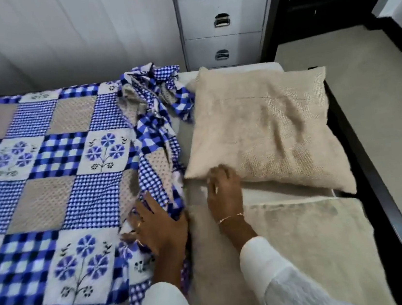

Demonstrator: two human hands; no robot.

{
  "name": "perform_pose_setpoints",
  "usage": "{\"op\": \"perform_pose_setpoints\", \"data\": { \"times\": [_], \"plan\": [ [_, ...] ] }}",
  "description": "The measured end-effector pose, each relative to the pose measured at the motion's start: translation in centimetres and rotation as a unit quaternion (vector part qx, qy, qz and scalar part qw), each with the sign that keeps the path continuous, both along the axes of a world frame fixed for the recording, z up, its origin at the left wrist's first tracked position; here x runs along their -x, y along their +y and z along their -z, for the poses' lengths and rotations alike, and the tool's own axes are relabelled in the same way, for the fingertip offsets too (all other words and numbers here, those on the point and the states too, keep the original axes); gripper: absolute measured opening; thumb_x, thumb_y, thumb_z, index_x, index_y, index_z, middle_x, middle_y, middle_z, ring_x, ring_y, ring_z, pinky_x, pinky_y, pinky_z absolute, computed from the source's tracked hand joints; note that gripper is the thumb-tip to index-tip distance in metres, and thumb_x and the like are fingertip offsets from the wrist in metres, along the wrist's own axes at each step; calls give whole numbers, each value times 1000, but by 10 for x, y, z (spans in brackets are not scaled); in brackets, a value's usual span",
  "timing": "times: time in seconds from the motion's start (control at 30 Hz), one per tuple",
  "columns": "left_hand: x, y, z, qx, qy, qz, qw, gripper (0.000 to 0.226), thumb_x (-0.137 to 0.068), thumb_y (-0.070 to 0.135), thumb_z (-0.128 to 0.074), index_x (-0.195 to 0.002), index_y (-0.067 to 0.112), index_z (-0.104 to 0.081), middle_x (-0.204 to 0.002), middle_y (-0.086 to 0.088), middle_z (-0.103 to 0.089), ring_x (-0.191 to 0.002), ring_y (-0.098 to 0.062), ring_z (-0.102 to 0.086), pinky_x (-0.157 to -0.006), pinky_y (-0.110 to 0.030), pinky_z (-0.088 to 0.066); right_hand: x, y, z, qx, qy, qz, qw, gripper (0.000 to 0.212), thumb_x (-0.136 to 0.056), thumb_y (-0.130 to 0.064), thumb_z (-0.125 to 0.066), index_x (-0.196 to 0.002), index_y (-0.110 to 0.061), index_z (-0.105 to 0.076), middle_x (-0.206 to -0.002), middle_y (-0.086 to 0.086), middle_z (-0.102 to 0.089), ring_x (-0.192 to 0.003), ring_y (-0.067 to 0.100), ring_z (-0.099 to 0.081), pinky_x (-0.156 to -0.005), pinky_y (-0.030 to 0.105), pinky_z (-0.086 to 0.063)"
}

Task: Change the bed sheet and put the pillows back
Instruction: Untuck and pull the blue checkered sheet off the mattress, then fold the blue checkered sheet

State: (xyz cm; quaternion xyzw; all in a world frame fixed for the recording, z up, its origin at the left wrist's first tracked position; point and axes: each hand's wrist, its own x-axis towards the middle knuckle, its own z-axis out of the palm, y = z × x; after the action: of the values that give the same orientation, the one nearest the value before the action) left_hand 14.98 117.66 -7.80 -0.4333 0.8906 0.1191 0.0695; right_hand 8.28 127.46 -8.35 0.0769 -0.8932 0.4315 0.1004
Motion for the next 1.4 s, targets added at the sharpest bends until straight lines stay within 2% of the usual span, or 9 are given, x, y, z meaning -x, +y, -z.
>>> {"op": "perform_pose_setpoints", "data": {
  "times": [0.13, 0.3, 0.37, 0.47, 0.7, 1.03, 1.17, 1.27, 1.4],
  "plan": [
    [-80, -59, 16, -101, -75, -57, 990, 95, -86, 44, -59, -149, 18, 7, -156, -12, 0, -142, -38, -11, -109, -59, -20, -80, -72, 11, 8, -135, -65, 989, 31, -83, -16, -64, -109, 1, -63, -114, 21, -59, -104, 35, -60, -89, 37, -48],
    [-168, -126, -4, -220, -17, 4, 975, 45, -94, 26, -51, -135, 8, -43, -133, -16, -51, -119, -30, -51, -96, -37, -43, -171, -142, 7, -37, -430, -46, 901, 89, -82, -50, -63, -149, -19, -13, -152, 21, -14, -142, 32, -18, -113, 37, -24],
    [-183, -156, -30, -261, 62, -15, 963, 41, -89, 21, -58, -127, 7, -52, -121, -18, -60, -108, -31, -57, -86, -34, -46, -198, -172, -11, 24, -484, -25, 874, 95, -82, -48, -63, -150, -22, -2, -152, 23, -15, -140, 33, -22, -112, 36, -26],
    [-189, -199, -83, -233, 146, -15, 961, 39, -89, 16, -55, -128, 8, -51, -122, -17, -59, -110, -31, -56, -90, -36, -45, -209, -231, -47, 276, -508, -25, 816, 73, -91, -26, -58, -147, -9, -17, -145, 14, -35, -131, 28, -39, -109, 37, -33],
    [-174, -300, -218, -80, 279, 99, 952, 43, -89, 5, -50, -131, 9, -49, -126, -16, -56, -115, -32, -52, -95, -38, -42, -196, -350, -181, 537, -521, -131, 650, 33, -96, -22, -33, -92, -9, -63, -77, 8, -70, -78, 21, -63, -74, 28, -49],
    [-174, -457, -329, 1, 433, 60, 899, 28, -83, -5, -46, -107, 1, -59, -104, -20, -63, -100, -34, -58, -81, -36, -40, -176, -510, -334, 485, -407, -200, 748, 16, -83, 4, -51, -96, -2, -59, -47, 0, -63, -39, 11, -60, -38, 16, -45],
    [-189, -531, -366, -91, 503, 22, 859, 28, -87, 9, -55, -114, 10, -60, -111, -8, -65, -103, -22, -58, -85, -21, -38, -175, -590, -382, 464, -369, -244, 767, 21, -82, 12, -46, -77, -4, -58, -60, 6, -62, -50, 15, -60, -42, 15, -47],
    [-201, -592, -382, -207, 546, 41, 810, 62, -68, 46, -65, -124, 23, -52, -124, 0, -57, -115, -16, -53, -104, -37, -39, -174, -646, -422, 448, -335, -268, 784, 26, -83, 13, -43, -71, -5, -58, -48, -3, -61, -45, 10, -59, -40, 13, -45],
    [-212, -672, -388, -96, 506, 85, 853, 121, -45, 59, -82, -144, 17, -27, -140, -4, -38, -130, -19, -39, -107, -42, -35, -178, -709, -474, 443, -309, -317, 780, 21, -84, 9, -44, -84, -4, -60, -68, 4, -61, -59, 17, -60, -50, 18, -51]
  ]
}}
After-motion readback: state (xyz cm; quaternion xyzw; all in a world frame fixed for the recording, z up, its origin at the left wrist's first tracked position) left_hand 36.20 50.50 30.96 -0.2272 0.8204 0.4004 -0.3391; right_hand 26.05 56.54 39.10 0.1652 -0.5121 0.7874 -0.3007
